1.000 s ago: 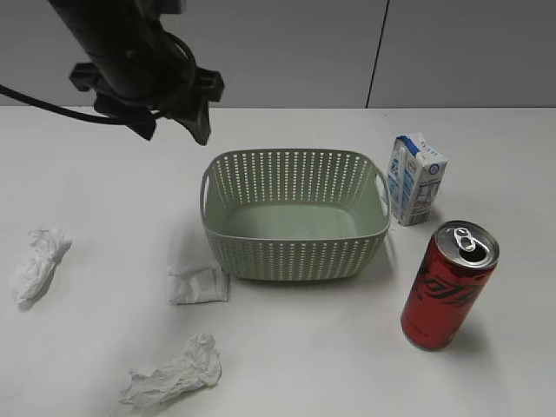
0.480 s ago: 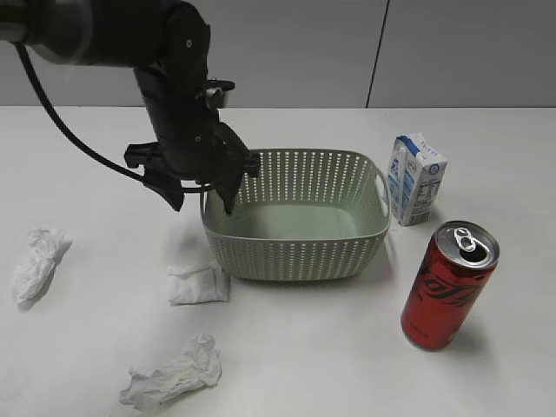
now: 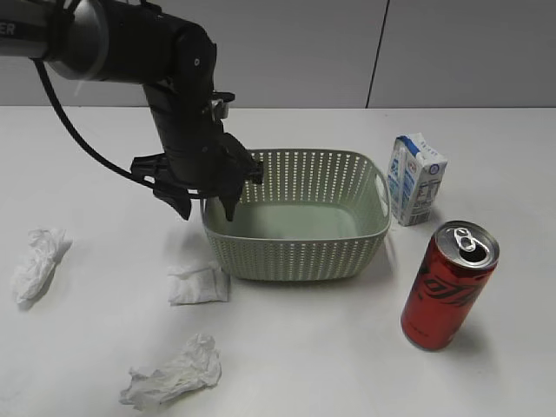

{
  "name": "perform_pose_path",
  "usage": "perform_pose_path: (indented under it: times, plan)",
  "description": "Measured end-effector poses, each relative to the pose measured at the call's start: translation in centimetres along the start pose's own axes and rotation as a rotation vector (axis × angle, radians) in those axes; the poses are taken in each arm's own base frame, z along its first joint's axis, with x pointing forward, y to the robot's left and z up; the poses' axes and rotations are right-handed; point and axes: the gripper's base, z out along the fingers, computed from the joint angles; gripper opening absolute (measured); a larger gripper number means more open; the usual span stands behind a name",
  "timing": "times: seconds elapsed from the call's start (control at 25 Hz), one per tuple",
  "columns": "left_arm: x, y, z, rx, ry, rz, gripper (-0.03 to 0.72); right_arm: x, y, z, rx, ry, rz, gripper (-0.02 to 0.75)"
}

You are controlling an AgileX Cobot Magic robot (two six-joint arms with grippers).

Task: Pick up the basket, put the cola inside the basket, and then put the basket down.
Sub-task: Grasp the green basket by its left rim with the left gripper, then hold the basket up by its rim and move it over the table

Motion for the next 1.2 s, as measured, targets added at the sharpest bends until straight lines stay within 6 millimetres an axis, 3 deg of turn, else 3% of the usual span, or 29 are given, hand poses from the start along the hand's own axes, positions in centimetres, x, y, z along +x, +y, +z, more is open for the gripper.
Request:
perform_pose_path:
  times: [0.36, 0.64, 0.92, 1.04, 1.2]
  plan:
    - [-0.1, -0.2, 0.0, 0.03, -0.006, -0.026, 0.008, 0.0, 0.0, 0.0, 0.0, 0.0, 0.0, 0.55]
    - [-0.5, 0.4, -0.4, 0.091, 0.012, -0.105, -0.001, 0.0, 0.0, 0.0, 0.0, 0.0, 0.0, 0.55]
    - [-1.4, 3.2, -5.2, 0.129, -0.07, -0.162, -0.001, -0.3, 0.1, -0.2, -0.014, -0.008, 0.01, 0.55]
    - [-1.3, 4.7, -6.5, 0.11, -0.066, -0.138, -0.001, -1.9, 0.2, 0.1, -0.025, 0.034, 0.021, 0.55]
    - [-1.1, 5.3, -6.7, 0.103, -0.03, -0.137, -0.001, -5.6, 0.5, 1.4, -0.085, 0.186, 0.071, 0.55]
